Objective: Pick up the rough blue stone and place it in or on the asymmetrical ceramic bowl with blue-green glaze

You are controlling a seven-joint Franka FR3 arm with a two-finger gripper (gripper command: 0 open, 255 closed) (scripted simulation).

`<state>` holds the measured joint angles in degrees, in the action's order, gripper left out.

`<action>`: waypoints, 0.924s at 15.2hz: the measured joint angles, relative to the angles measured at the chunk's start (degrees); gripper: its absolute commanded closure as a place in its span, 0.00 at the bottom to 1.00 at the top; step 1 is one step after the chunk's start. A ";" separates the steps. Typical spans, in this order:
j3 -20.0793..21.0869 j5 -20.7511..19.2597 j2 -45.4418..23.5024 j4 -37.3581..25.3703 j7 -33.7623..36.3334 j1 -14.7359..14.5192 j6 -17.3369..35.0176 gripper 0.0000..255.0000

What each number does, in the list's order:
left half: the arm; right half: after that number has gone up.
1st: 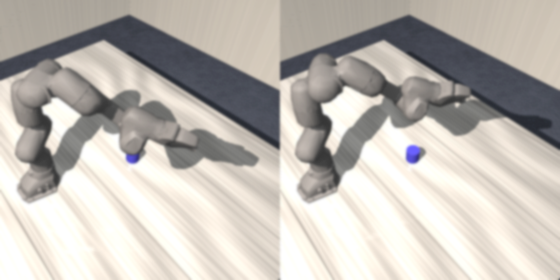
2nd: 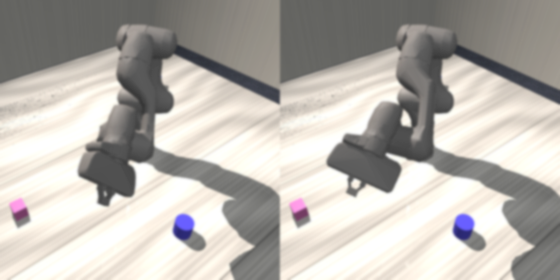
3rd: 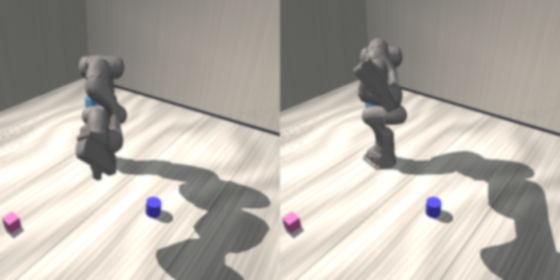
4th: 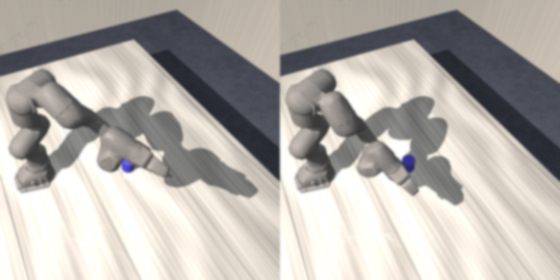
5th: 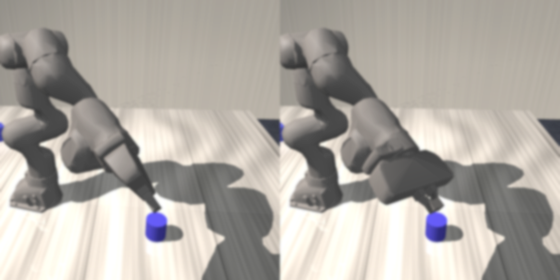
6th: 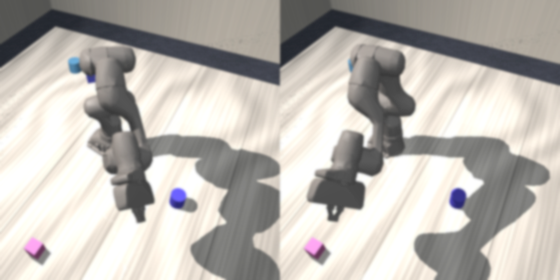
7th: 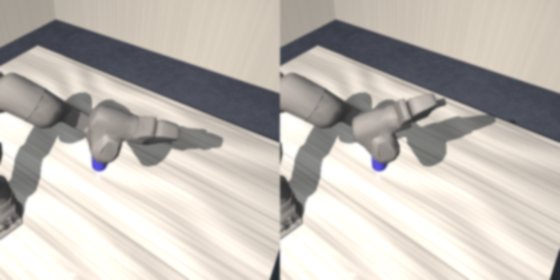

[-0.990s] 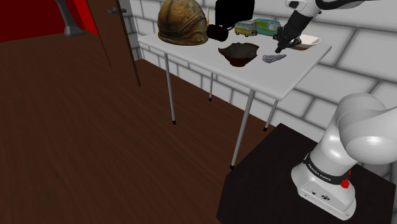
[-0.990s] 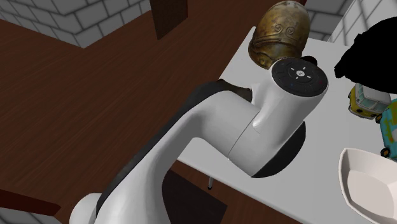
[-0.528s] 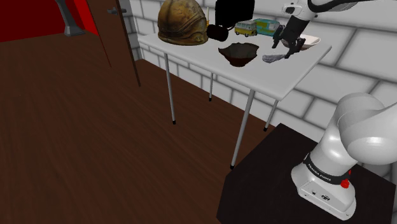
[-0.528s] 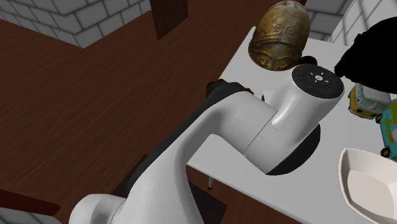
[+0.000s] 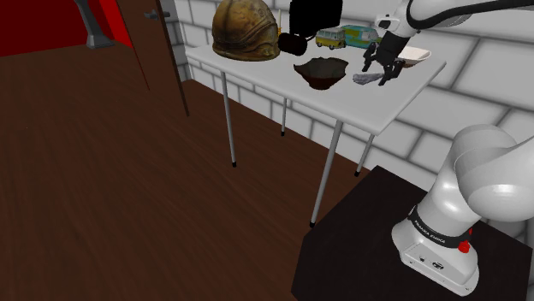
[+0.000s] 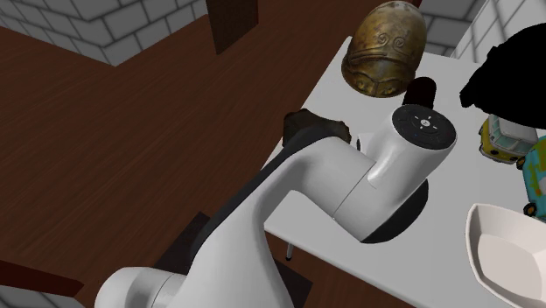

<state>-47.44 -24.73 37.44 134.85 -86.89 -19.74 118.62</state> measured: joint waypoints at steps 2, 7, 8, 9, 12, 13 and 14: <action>-0.06 -0.01 -0.03 0.03 -0.02 -0.01 0.08 0.00; 0.05 0.05 0.15 -0.17 -0.03 0.06 -0.52 1.00; -0.04 0.04 0.07 -0.16 -0.09 0.01 -0.21 1.00; -0.09 0.06 0.02 -0.18 -0.13 -0.03 -0.11 1.00; -0.12 0.04 0.03 -0.14 -0.17 -0.02 0.03 1.00; -0.11 0.01 0.04 -0.12 -0.15 0.00 0.06 1.00; -0.08 -0.01 0.04 -0.10 -0.10 0.03 0.09 1.00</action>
<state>-47.51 -24.74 37.48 134.75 -86.98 -19.72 118.72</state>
